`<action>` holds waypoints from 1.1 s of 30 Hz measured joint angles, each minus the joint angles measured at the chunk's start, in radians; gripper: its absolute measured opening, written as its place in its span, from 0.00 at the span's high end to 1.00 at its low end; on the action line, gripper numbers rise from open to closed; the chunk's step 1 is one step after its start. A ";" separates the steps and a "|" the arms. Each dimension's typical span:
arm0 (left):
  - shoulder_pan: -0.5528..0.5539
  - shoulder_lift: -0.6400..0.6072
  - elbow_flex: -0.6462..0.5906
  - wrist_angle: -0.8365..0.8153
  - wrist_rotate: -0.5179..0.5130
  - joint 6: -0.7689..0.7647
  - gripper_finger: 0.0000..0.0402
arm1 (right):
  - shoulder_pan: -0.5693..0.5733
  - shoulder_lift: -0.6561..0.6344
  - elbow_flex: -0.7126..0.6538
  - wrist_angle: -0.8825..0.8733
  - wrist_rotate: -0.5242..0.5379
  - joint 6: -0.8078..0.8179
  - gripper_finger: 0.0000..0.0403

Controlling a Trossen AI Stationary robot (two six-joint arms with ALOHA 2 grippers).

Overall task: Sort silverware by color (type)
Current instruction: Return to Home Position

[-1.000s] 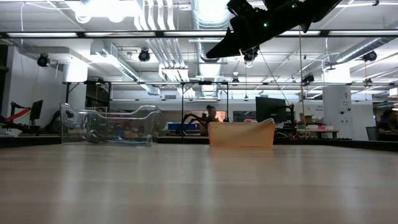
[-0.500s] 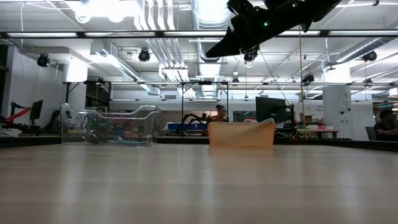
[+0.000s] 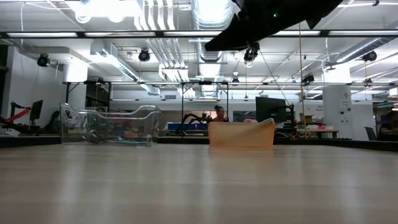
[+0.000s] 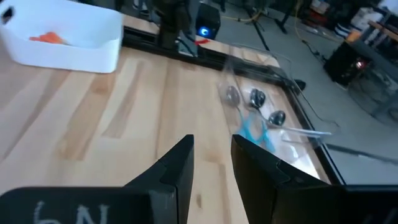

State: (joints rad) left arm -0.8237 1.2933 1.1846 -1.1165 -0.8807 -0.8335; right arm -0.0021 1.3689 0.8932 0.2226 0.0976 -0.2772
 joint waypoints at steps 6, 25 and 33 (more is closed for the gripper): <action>0.066 -0.198 -0.190 0.182 -0.026 0.168 0.91 | 0.021 0.000 -0.001 0.024 -0.003 -0.024 0.76; 0.561 -0.645 -0.618 0.752 0.474 0.730 0.91 | -0.042 -0.230 -0.162 0.032 -0.064 -0.075 0.76; 0.702 -0.784 -0.723 0.761 0.620 0.753 0.91 | -0.118 -0.397 -0.338 0.093 -0.108 -0.005 0.76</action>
State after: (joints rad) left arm -0.1217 0.5095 0.4620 -0.3557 -0.2611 -0.0808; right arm -0.1203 0.9716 0.5552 0.3155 -0.0105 -0.2818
